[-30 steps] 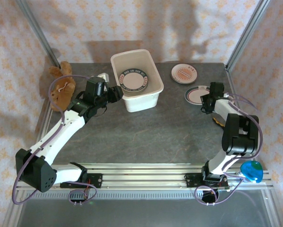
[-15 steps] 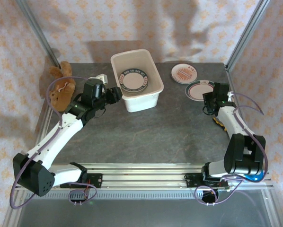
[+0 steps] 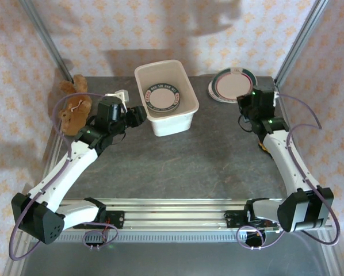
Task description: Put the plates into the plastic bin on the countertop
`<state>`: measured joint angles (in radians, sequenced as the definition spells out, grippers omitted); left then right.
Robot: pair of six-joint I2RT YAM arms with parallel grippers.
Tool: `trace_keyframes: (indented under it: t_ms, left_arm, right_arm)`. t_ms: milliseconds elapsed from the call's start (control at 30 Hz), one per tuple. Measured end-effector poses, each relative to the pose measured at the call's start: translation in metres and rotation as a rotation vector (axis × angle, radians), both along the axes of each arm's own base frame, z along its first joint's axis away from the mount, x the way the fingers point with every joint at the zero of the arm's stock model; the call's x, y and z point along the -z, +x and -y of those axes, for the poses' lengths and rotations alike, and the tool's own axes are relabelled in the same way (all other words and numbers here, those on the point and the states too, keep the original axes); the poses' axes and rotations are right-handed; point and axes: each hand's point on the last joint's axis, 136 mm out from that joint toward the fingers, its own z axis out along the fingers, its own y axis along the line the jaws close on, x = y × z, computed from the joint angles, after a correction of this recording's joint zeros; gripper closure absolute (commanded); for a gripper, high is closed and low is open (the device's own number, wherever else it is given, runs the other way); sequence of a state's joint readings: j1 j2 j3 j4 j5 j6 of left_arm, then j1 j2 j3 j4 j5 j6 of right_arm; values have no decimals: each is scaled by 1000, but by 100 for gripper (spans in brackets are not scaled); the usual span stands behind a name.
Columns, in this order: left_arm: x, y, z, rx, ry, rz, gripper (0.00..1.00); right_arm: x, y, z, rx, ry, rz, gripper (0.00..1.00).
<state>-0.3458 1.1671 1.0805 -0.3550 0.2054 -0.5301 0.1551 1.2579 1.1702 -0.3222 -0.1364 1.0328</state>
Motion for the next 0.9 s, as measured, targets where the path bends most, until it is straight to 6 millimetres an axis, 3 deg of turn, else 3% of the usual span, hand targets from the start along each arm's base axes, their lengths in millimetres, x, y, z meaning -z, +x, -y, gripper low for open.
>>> trace_keyframes:
  t_ms: [100,200,400,567,700,900]
  left_arm:
    - [1,5,-14,-30,-10,-7,47]
    - [5,7,-31,-71,-18,-18,47]
    - [2,-5,-43,-82,-28,-23,47]
    - [-7,-15,-45,-75,-27,-6,47]
    - [-9,-20,-52,-87,-19,-2,47]
    - [-3,-23,-54,-85,-1,-22,47]
  right_arm:
    - [-25,18,-40,-78,8,52,100]
    - [-36,36,-81,-147,8,73,100]
    - [-25,65,-154,-254,-9,50,100]
    - [-7,84,-203,-318,-41,21,100]
    - [14,90,-229,-344,-80,-14,100]
    - [47,92,-239,-338,-142,-77,100]
